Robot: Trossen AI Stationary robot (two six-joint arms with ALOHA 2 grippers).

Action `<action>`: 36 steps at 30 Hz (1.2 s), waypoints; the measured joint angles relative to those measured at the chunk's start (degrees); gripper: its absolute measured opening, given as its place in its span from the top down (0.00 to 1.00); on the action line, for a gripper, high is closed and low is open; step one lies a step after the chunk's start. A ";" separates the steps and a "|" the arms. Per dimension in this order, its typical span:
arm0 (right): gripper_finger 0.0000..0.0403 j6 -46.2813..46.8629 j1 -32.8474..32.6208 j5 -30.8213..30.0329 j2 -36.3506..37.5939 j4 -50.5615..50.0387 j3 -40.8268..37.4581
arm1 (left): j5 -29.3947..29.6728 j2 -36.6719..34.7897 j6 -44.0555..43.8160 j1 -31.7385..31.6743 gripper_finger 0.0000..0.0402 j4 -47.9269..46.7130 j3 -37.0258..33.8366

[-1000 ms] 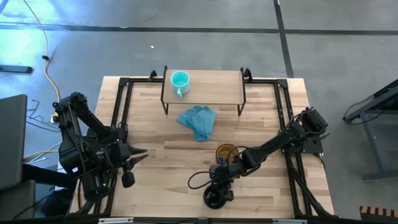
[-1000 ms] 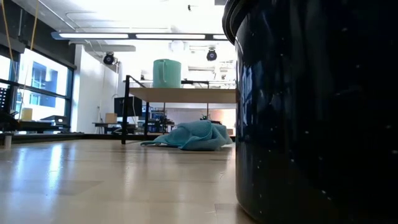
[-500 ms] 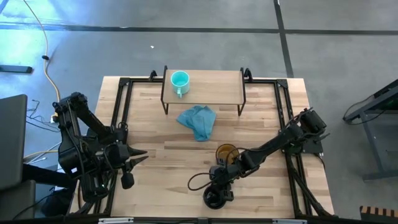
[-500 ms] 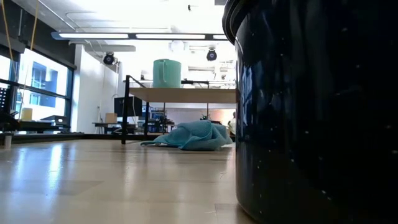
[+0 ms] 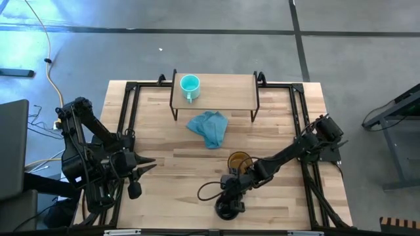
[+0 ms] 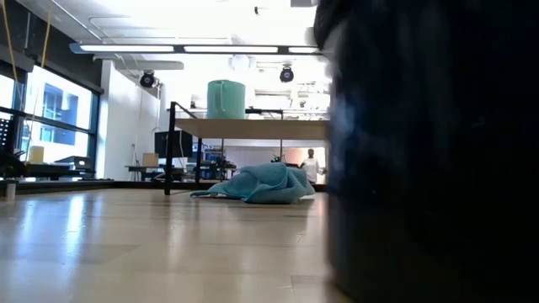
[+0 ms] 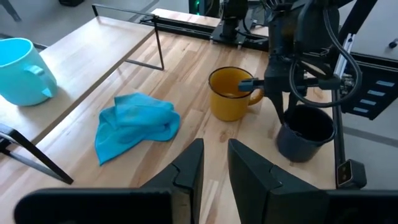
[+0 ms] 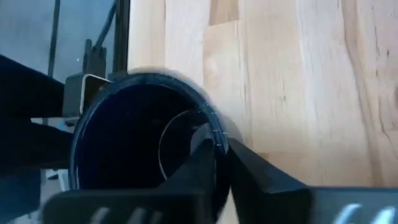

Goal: Stack small to large cups/mugs on shelf
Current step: Put the dark blue cup on the shelf

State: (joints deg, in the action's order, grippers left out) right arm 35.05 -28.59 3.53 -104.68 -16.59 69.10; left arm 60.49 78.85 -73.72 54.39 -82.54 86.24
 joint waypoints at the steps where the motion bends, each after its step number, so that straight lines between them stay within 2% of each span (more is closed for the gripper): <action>1: 0.97 0.36 -0.01 0.22 0.00 0.26 0.00 | 0.00 0.00 0.13 0.00 0.84 0.00 0.00; 10: 0.99 4.76 0.01 -2.56 -0.02 5.51 0.00 | 0.00 0.00 0.39 0.02 0.84 -0.13 0.00; 24: 1.00 17.07 0.68 -8.19 -0.02 6.48 1.68 | 0.00 0.00 0.37 0.04 0.84 -0.59 0.00; 29: 1.00 17.72 2.59 -10.97 -0.02 4.31 5.48 | -0.01 0.00 0.37 0.04 0.84 -0.57 0.00; 36: 1.00 17.45 6.06 -16.34 -0.02 -5.48 14.03 | -0.48 0.00 0.35 0.04 0.84 -0.55 0.00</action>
State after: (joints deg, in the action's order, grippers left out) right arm 52.50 -22.52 -12.81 -104.71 -22.07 83.13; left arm 60.01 78.85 -73.36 54.43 -83.09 86.24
